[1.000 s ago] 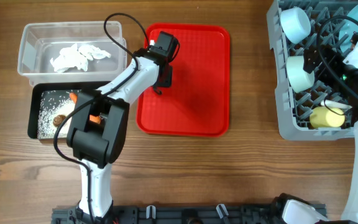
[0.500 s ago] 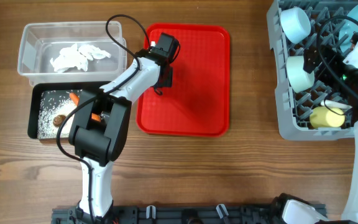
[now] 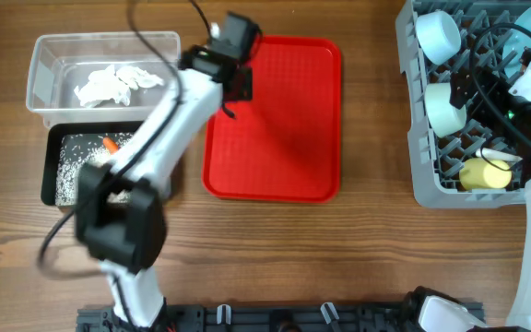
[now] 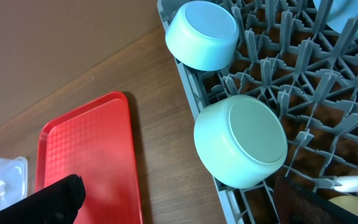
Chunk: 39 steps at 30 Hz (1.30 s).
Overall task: Sort waste into correct bins and load items into the dishwasher rack
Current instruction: 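Grasp the red candy wrapper with the left gripper and lift, then carry the wrapper left and drop it into the clear plastic bin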
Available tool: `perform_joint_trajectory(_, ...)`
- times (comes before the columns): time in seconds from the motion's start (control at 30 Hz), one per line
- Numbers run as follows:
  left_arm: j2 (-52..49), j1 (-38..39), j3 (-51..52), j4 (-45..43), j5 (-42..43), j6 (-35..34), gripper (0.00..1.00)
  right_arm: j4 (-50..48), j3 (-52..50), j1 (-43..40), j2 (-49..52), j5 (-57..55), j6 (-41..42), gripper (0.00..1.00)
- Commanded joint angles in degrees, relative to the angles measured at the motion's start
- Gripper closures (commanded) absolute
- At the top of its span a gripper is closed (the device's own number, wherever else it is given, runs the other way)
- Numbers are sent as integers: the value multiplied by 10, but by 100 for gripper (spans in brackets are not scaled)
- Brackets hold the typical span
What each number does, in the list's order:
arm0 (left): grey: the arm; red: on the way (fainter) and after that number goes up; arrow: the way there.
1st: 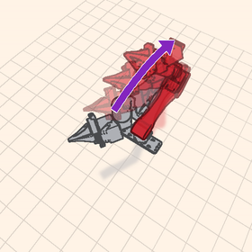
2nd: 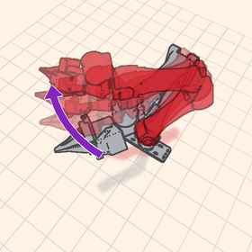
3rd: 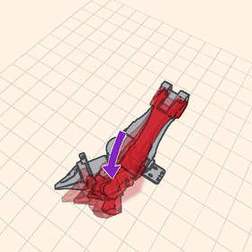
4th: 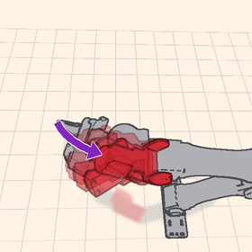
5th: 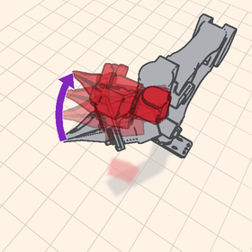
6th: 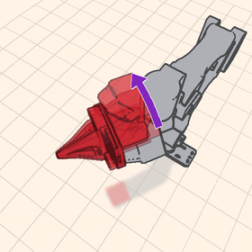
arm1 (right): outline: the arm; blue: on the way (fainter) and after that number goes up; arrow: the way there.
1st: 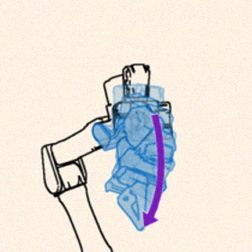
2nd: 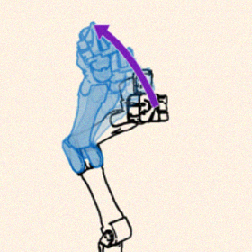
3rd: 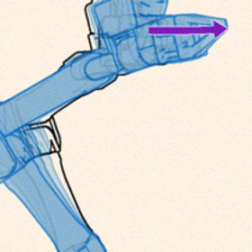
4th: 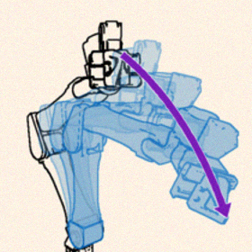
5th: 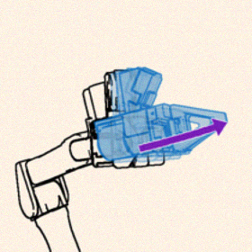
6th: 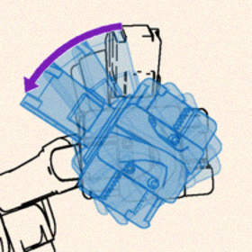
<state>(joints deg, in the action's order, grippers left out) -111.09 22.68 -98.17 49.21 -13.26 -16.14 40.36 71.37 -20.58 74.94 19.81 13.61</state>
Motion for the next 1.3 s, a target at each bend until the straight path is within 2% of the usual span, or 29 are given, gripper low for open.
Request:
perform_joint_trajectory(0.0, 61, -49, -14, -5, -23, -10, 96, 3, 6, -1, 6, -10, -1, 0)
perform_joint_trajectory(0.13, 49, -119, -9, -10, -31, -10, 96, 3, 6, -1, 6, -10, -1, 0)
perform_joint_trajectory(0.3, -15, -210, -8, -53, -10, -10, 94, 4, 6, -1, 6, -10, -1, 0)
perform_joint_trajectory(0.33, -25, -222, -8, -61, 3, -10, 87, 4, 6, -1, 6, -10, -1, 0)
perform_joint_trajectory(0.37, -35, -234, -8, -64, 18, -10, 60, 4, 6, -1, 6, -10, -1, 0)
perform_joint_trajectory(0.43, -41, -248, -8, -62, 37, -10, 24, 5, 6, -1, 6, -10, -2, 0)
perform_joint_trajectory(0.47, -41, -253, -8, -61, 41, -10, 13, 7, 6, -1, 6, -10, -3, 0)
perform_joint_trajectory(0.53, -40, -258, -9, -62, 40, -9, 0, 8, 6, -1, 6, -10, -12, 0)
perform_joint_trajectory(0.83, -20, -243, -9, -55, 40, -6, 0, 8, 6, -1, 6, -9, -19, 0)
perform_joint_trajectory(0.97, 44, -215, -9, -29, 40, -6, 0, 9, 6, -1, -6, 14, -65, 0)
perform_joint_trajectory(1.1, 109, -193, -9, 4, 40, -6, 0, 8, 6, -1, -48, 31, -91, 0)
perform_joint_trajectory(1.27, 139, -183, -9, 13, 40, -6, 0, 12, 6, -1, -138, 31, -92, 0)
